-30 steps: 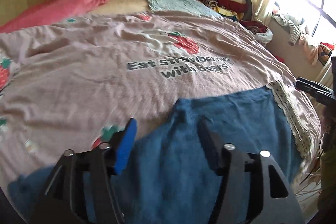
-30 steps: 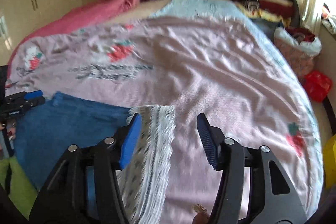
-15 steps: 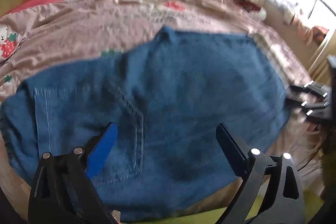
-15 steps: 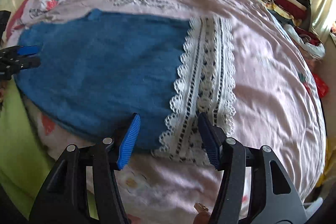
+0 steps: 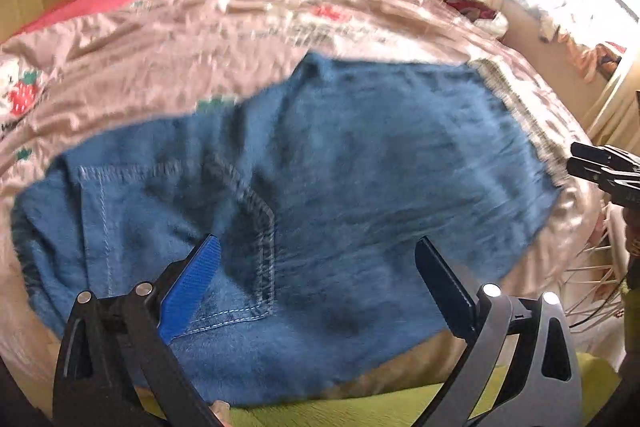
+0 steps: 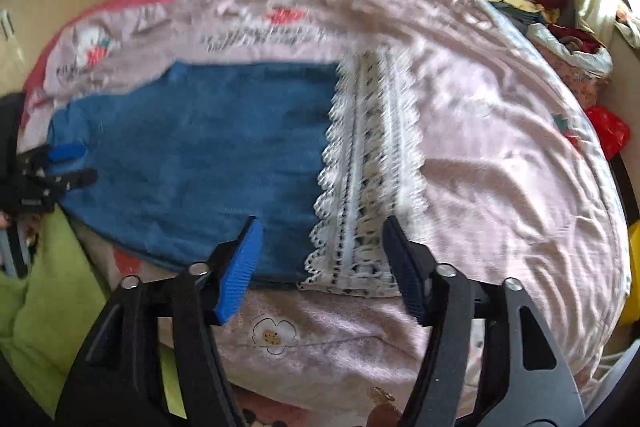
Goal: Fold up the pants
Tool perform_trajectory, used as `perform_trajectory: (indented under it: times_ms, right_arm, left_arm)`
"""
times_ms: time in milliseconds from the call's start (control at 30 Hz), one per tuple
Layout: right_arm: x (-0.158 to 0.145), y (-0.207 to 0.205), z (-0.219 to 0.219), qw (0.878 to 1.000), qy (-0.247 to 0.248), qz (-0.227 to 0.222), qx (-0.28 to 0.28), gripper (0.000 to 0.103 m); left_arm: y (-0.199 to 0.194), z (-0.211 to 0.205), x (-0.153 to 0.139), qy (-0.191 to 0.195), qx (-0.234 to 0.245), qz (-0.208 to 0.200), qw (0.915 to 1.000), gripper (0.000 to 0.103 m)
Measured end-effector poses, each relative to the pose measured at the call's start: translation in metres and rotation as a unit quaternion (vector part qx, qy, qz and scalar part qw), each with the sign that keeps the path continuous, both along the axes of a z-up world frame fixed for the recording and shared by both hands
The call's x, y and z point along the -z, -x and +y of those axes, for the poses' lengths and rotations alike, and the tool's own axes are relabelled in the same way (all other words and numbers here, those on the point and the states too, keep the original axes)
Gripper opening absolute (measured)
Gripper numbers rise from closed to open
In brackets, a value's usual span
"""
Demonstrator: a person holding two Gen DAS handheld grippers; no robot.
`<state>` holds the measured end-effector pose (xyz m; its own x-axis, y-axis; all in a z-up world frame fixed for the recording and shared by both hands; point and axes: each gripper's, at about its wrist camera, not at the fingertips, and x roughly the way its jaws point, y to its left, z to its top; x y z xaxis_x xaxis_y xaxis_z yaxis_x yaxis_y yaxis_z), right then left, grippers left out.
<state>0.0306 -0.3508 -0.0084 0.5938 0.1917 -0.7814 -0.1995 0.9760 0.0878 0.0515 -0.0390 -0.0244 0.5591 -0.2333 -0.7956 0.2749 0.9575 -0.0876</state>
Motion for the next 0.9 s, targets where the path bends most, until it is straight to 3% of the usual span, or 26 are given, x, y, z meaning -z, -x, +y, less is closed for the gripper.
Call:
perform_trajectory:
  times_ms: [200, 433, 733, 900]
  right_arm:
    - [-0.009, 0.004, -0.016, 0.999, -0.006, -0.004, 0.032, 0.071]
    - [-0.014, 0.006, -0.023, 0.999, -0.021, -0.015, 0.044, 0.077]
    - [-0.008, 0.013, -0.033, 0.998, -0.039, -0.013, 0.047, 0.078]
    - [0.002, 0.01, -0.034, 0.997, -0.066, -0.006, 0.047, 0.078]
  left_arm:
    - [0.009, -0.013, -0.037, -0.006, 0.01, -0.041, 0.9991, 0.098]
    - [0.003, -0.04, -0.064, -0.017, 0.033, -0.063, 0.9973, 0.098]
    - [-0.027, -0.085, -0.074, -0.024, 0.078, -0.063, 0.9946, 0.098]
    - [-0.064, -0.118, -0.072, -0.025, 0.11, -0.055, 0.992, 0.098]
